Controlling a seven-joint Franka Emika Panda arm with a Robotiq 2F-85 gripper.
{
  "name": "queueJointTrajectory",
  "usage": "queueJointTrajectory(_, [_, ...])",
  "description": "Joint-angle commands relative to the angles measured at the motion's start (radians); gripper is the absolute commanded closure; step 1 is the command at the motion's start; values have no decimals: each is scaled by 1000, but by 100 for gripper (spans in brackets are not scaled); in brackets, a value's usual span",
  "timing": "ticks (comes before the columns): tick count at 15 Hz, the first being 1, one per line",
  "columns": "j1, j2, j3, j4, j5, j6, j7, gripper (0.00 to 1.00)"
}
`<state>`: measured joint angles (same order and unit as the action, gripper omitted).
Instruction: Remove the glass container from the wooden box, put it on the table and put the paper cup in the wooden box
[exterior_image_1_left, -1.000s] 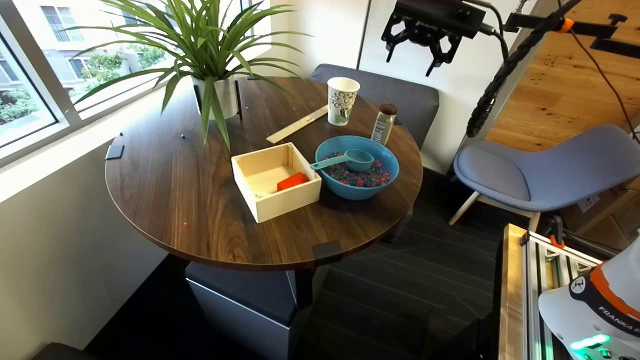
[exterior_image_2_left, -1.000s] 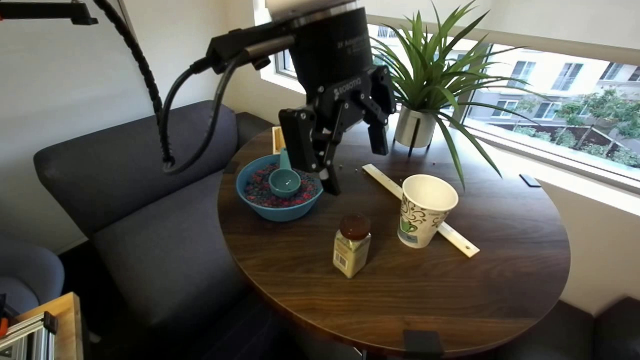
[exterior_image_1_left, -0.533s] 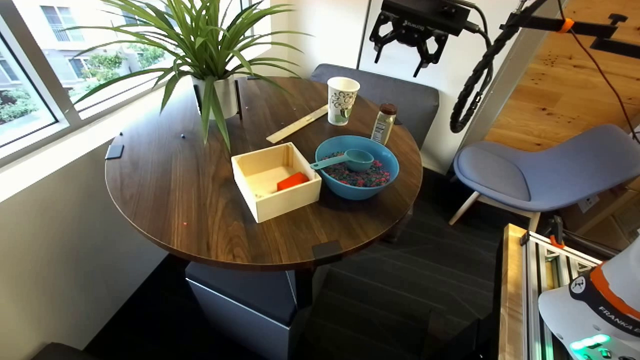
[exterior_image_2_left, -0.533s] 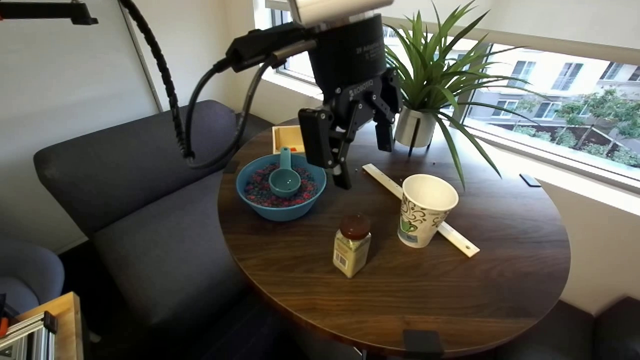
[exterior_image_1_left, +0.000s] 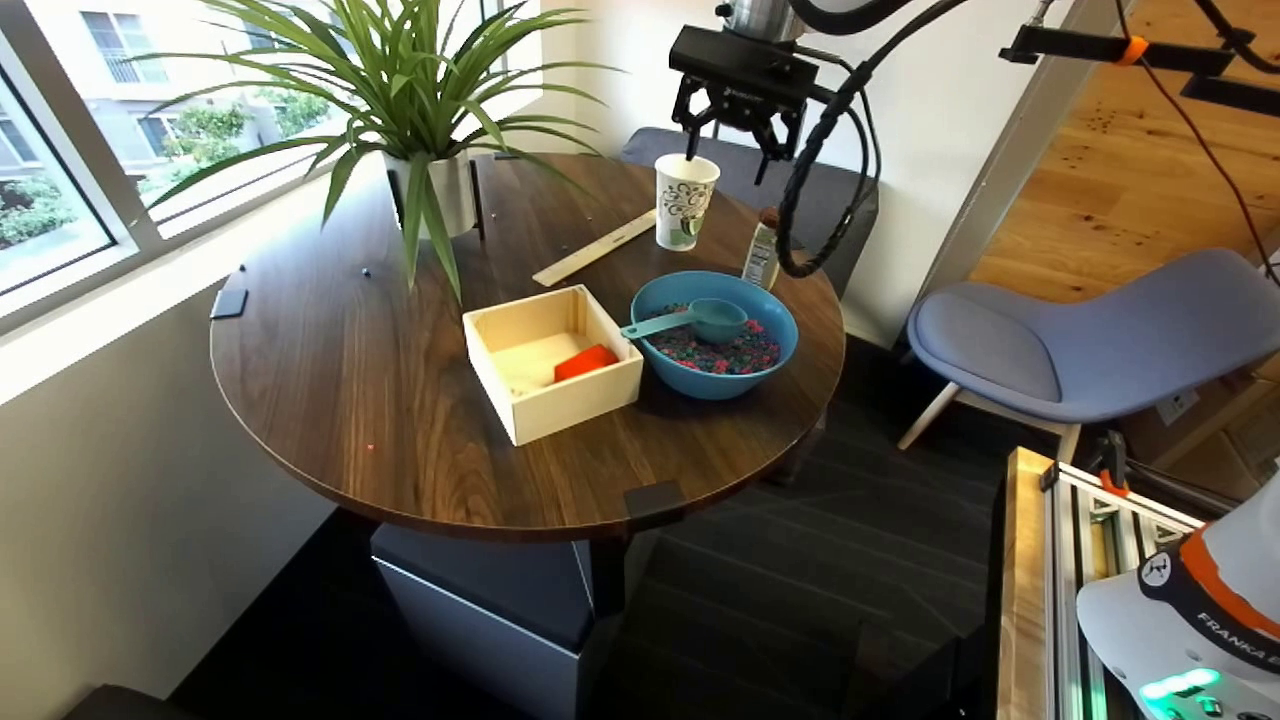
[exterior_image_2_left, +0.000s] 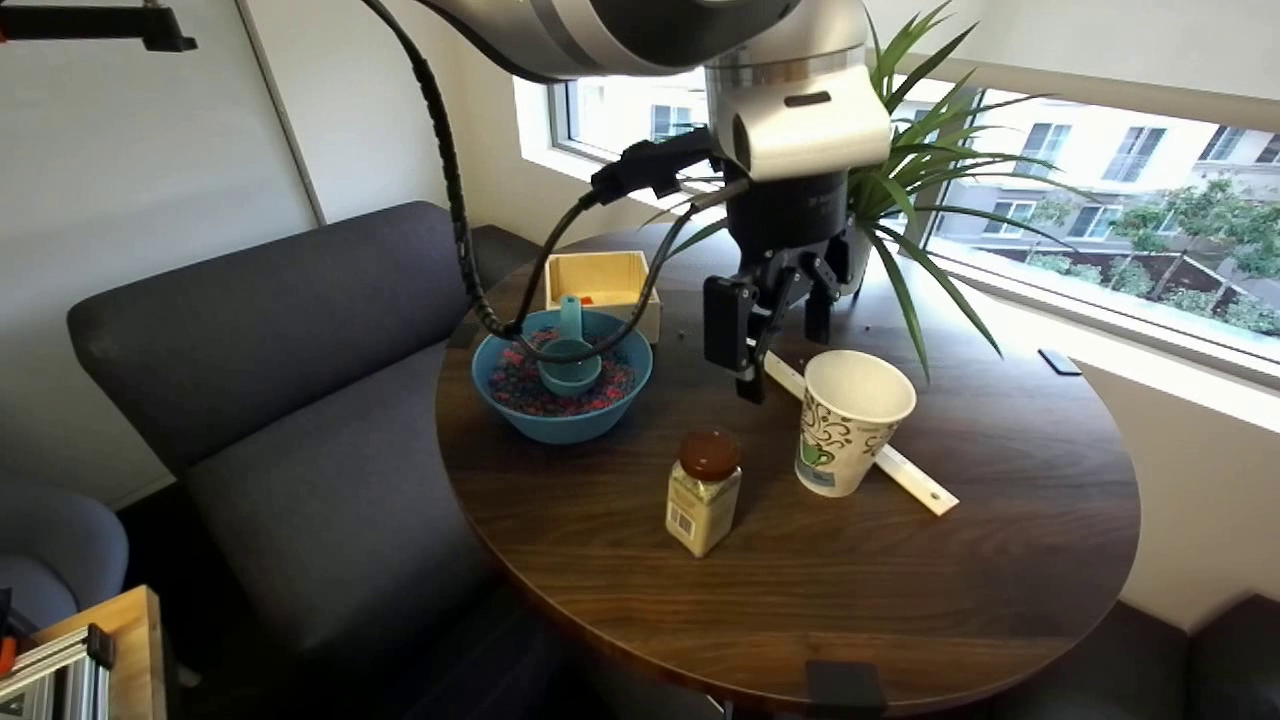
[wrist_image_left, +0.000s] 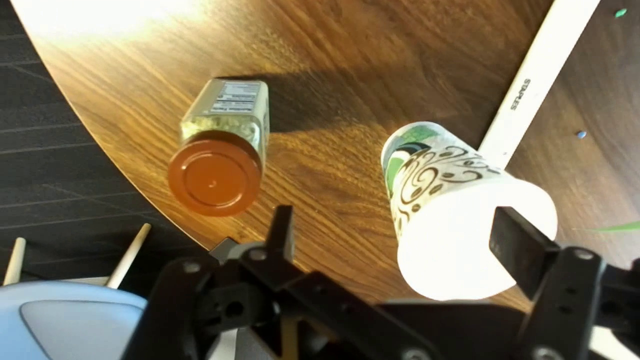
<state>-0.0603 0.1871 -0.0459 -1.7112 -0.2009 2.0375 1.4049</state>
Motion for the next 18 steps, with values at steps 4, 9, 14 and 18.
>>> queueJointTrajectory(4, [15, 120, -51, 120, 59, -35, 92, 26])
queueJointTrajectory(9, [23, 167, -57, 146, 68, -26, 127, 63])
queueJointTrajectory(14, [25, 169, -64, 158, 70, -39, 130, 99])
queueJointTrajectory(18, [15, 68, -57, 123, 83, -28, 60, 99])
